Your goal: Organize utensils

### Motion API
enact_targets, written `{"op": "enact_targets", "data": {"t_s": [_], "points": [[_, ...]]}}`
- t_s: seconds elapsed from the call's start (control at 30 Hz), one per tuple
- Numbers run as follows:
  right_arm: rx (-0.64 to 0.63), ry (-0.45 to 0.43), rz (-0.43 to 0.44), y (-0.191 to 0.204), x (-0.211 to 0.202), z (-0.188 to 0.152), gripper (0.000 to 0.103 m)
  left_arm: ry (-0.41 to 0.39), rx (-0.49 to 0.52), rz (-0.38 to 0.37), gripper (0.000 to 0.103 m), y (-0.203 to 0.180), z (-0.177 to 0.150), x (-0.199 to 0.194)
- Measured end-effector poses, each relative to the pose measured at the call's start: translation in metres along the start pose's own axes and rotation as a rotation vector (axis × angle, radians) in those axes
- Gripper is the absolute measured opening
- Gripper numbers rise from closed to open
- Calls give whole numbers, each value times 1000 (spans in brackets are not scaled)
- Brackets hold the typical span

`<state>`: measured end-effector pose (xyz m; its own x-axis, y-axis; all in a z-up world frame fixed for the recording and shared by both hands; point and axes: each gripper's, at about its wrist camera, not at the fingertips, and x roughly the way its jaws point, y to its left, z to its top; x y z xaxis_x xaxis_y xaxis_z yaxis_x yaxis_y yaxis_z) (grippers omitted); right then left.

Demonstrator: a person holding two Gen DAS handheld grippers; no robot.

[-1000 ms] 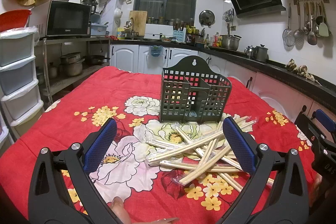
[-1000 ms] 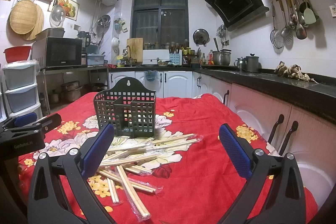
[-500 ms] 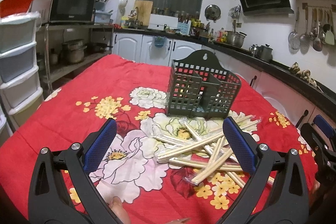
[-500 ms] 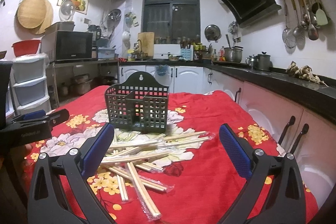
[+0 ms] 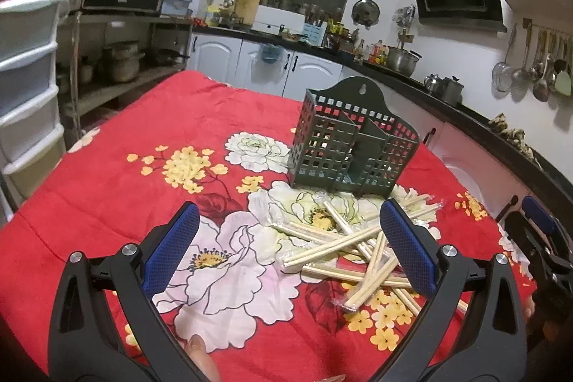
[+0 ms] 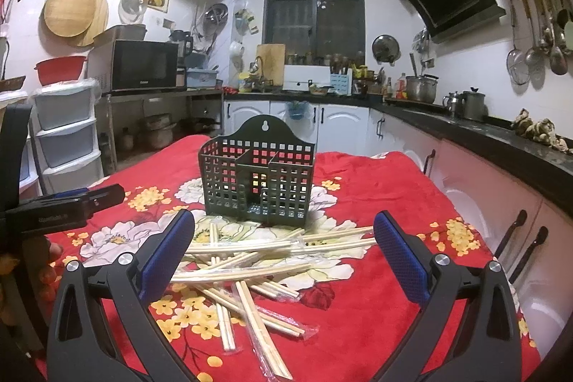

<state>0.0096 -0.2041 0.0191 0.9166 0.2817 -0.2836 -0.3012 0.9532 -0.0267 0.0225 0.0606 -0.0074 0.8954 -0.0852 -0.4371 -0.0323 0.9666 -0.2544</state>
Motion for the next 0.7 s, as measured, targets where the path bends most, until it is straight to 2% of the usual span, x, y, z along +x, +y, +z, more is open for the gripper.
{"op": "enact_targets", "data": {"t_s": [0.13, 0.23, 0.37, 0.53, 0.7], "points": [[-8, 30, 11, -2, 9, 4, 97, 30, -25, -49, 93, 11, 1, 5], [0, 62, 21, -5, 17, 7, 97, 49, -15, -55, 93, 13, 0, 7], [25, 126, 31, -12, 33, 10, 97, 137, -17, -96, 91, 18, -4, 20], [23, 198, 26, -19, 52, 8, 97, 235, -57, -151, 71, 22, -14, 38], [29, 261, 30, -25, 69, 3, 92, 317, -105, -219, 63, 24, -22, 56]]}}
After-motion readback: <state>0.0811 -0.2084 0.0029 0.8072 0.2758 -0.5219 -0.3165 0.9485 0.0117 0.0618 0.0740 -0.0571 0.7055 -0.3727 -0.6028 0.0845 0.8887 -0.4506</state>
